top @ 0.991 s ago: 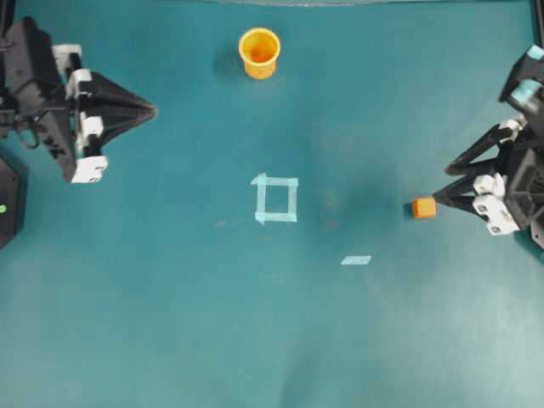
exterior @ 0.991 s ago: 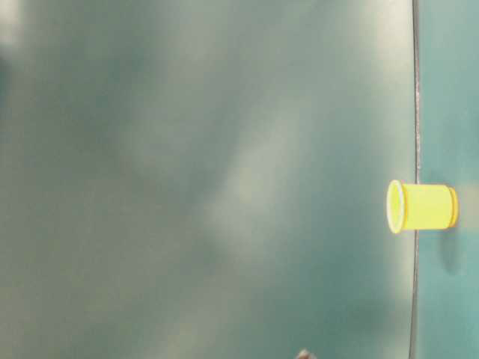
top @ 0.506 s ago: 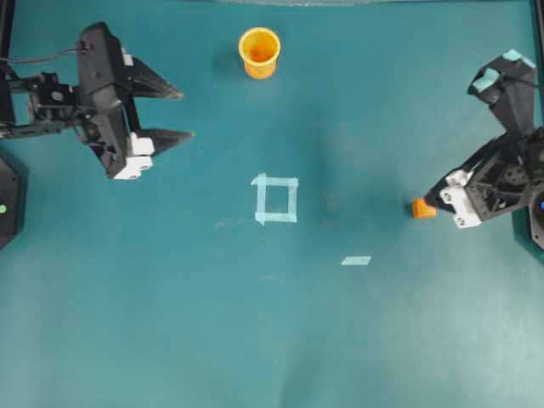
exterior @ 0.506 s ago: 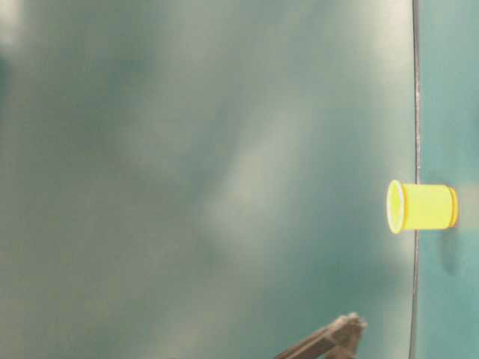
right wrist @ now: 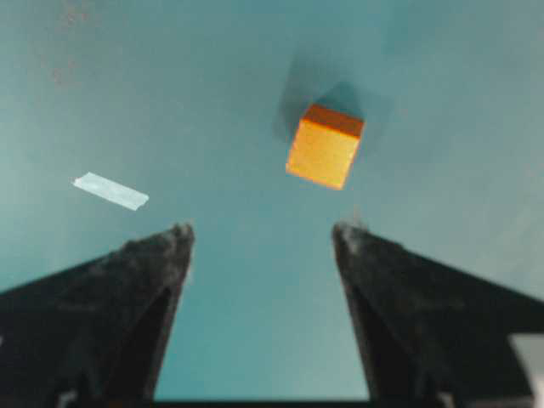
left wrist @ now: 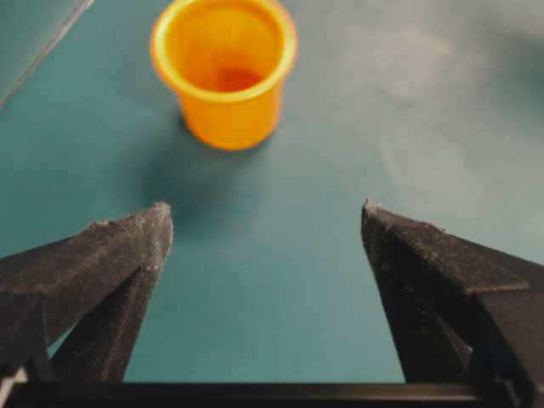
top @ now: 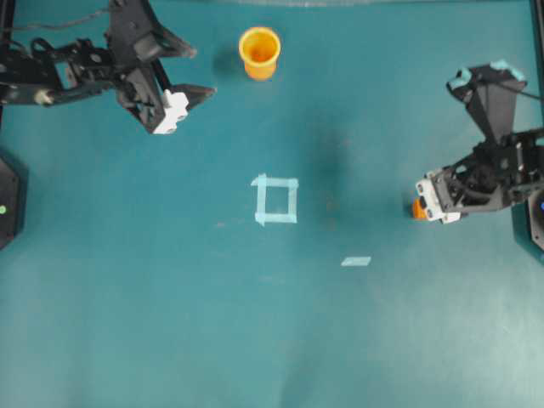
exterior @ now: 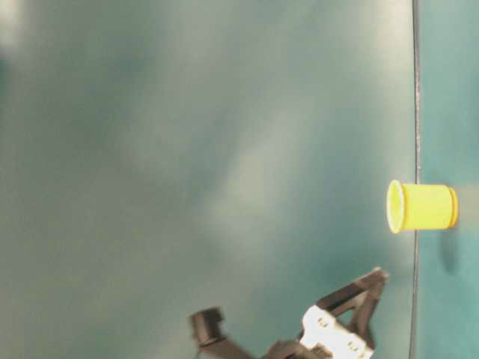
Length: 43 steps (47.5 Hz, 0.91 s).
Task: Hold the block with right arm and the cup with left arm, then put the block into the cup.
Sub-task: 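Grasp the orange cup with the left gripper and the cube with the right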
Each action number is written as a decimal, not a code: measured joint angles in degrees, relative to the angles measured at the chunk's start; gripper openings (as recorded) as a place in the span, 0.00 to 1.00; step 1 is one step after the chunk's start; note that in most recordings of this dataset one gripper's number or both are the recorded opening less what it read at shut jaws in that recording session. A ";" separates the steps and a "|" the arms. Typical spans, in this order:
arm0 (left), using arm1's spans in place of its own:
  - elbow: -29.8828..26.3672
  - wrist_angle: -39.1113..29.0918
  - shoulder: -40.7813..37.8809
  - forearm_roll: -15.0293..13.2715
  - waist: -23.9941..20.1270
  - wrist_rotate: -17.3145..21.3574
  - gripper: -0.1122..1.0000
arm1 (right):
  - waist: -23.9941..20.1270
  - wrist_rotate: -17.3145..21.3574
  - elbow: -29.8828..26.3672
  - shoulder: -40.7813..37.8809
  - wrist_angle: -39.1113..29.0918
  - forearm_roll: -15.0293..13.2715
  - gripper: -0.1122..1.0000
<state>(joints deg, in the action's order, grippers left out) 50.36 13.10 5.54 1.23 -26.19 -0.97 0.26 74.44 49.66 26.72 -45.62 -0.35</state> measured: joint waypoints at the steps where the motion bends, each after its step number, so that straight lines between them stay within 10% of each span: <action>1: -0.26 0.44 -1.23 0.00 -0.09 -0.09 0.88 | 0.00 0.35 -0.18 -0.26 0.00 -0.18 0.69; 43: -15.47 10.20 -24.52 -0.18 0.35 -2.55 0.88 | -0.53 9.49 -3.08 -3.87 -2.72 -4.92 0.69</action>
<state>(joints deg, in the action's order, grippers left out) 34.89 23.29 -18.98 1.05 -25.84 -3.52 -0.26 83.94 46.58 22.85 -48.34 -5.27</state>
